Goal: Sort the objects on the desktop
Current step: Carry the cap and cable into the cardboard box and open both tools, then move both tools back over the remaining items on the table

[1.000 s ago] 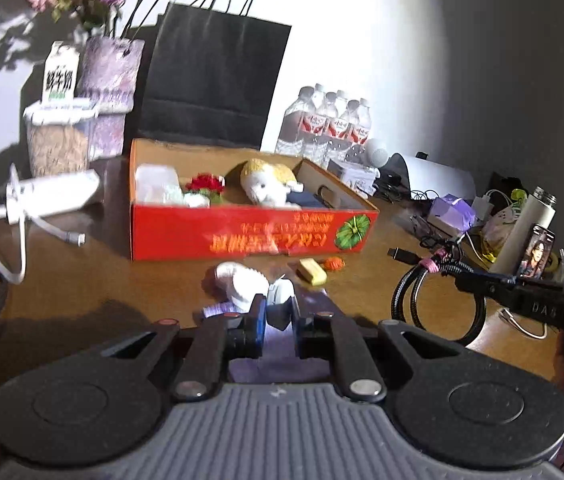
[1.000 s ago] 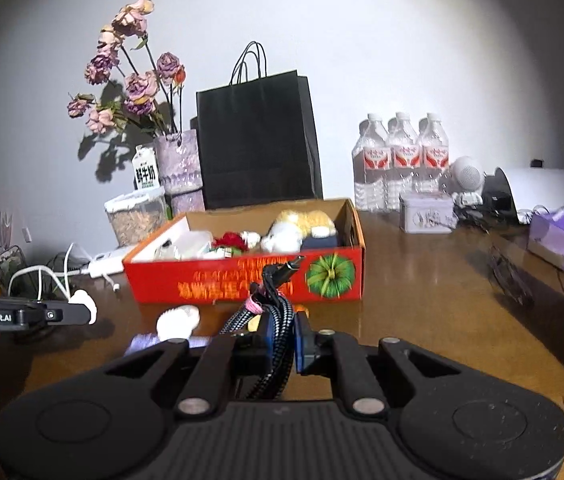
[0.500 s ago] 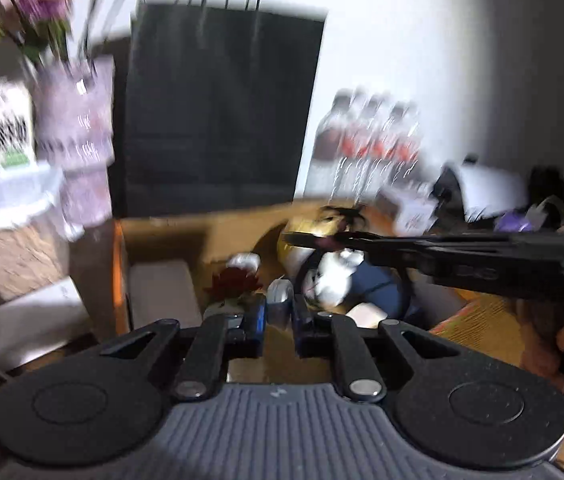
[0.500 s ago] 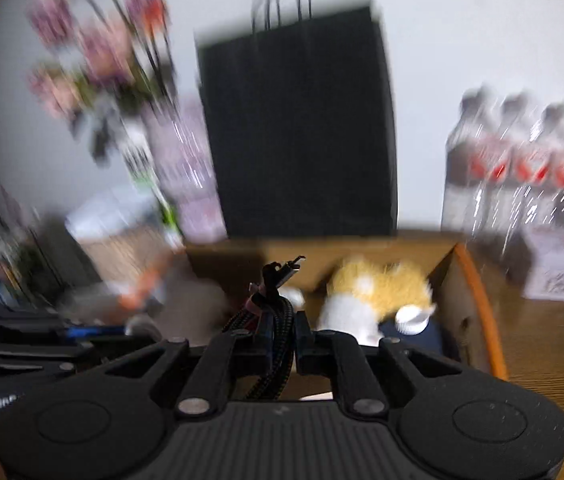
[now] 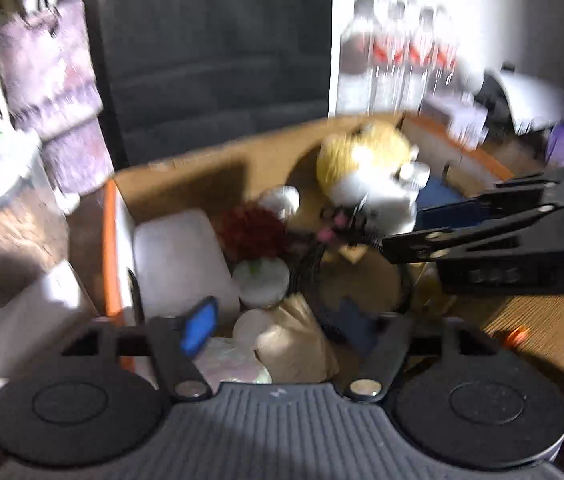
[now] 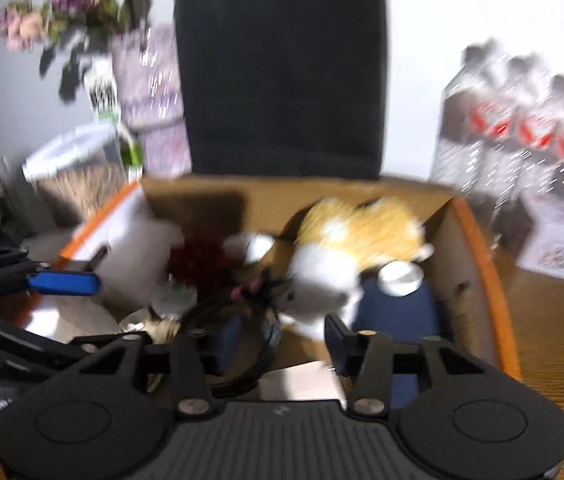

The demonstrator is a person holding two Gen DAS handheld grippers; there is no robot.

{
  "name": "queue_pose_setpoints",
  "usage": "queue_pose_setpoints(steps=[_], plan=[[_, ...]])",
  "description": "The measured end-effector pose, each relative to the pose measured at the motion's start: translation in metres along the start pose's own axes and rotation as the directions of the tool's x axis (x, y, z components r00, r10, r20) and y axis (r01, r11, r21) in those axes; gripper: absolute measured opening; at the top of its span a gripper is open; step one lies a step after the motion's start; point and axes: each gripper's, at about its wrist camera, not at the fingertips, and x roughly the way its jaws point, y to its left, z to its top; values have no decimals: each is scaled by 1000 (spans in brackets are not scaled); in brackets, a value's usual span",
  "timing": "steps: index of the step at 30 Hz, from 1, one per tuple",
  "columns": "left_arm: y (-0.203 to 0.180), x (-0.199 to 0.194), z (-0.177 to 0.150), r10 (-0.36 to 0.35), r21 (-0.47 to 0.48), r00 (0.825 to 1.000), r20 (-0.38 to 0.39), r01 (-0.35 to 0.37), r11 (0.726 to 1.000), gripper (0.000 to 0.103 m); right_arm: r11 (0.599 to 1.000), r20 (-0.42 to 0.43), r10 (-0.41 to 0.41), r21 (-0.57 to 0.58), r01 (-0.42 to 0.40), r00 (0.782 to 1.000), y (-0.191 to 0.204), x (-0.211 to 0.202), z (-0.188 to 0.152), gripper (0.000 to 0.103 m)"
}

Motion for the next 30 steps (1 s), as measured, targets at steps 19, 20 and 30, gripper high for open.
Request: queue_pose_setpoints(steps=[19, 20, 30], plan=[[-66, -151, -148, 115, -247, 972, 206, -62, 967, 103, 999, 115, 8, 48, -14, 993, 5, -155, -194, 86], [-71, -153, -162, 116, -255, 973, 200, -62, 965, 103, 998, 108, 9, 55, -15, 994, 7, -159, -206, 87], [-105, -165, -223, 165, -185, 965, 204, -128, 974, 103, 998, 188, -6, 65, -7, 982, 21, -193, -263, 95]])
